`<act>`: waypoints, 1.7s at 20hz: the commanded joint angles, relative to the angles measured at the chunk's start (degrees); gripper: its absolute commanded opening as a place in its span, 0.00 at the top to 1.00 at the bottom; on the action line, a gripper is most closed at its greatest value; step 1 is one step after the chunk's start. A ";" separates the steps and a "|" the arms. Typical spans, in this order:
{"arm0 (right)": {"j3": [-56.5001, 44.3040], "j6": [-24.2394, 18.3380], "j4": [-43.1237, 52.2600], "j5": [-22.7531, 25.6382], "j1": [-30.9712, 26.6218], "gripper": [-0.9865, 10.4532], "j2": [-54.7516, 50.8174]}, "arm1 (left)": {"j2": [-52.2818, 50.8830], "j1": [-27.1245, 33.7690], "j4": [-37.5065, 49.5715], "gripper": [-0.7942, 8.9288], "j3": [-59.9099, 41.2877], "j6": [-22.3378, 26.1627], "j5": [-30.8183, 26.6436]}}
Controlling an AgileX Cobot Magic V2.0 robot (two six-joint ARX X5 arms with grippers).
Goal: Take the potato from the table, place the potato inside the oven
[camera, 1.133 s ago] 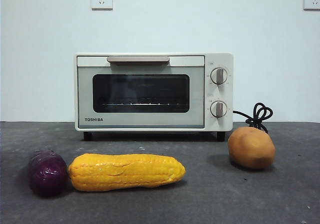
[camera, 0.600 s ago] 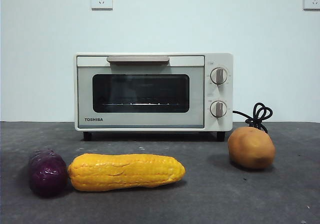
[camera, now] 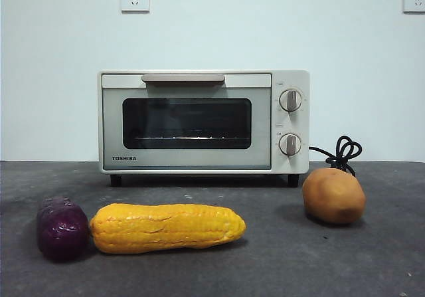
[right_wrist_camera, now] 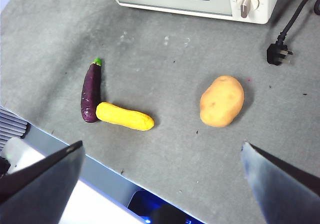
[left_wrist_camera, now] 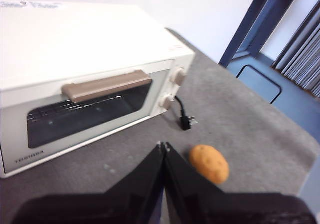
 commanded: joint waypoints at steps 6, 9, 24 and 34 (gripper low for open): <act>0.11 0.96 0.09 0.00 0.09 0.31 0.55 | 23.28 -5.86 3.08 0.93 16.06 5.49 -8.92; 0.11 1.55 0.09 0.00 0.09 0.31 0.55 | 29.99 -7.48 3.58 0.93 20.81 7.69 -12.07; 0.11 2.40 -1.22 -0.02 0.11 0.31 0.61 | 43.67 -11.10 9.94 0.93 22.71 9.16 -18.53; 0.11 2.38 -1.16 0.02 0.13 0.31 0.66 | 41.90 -15.65 -10.97 0.93 22.71 9.09 -10.73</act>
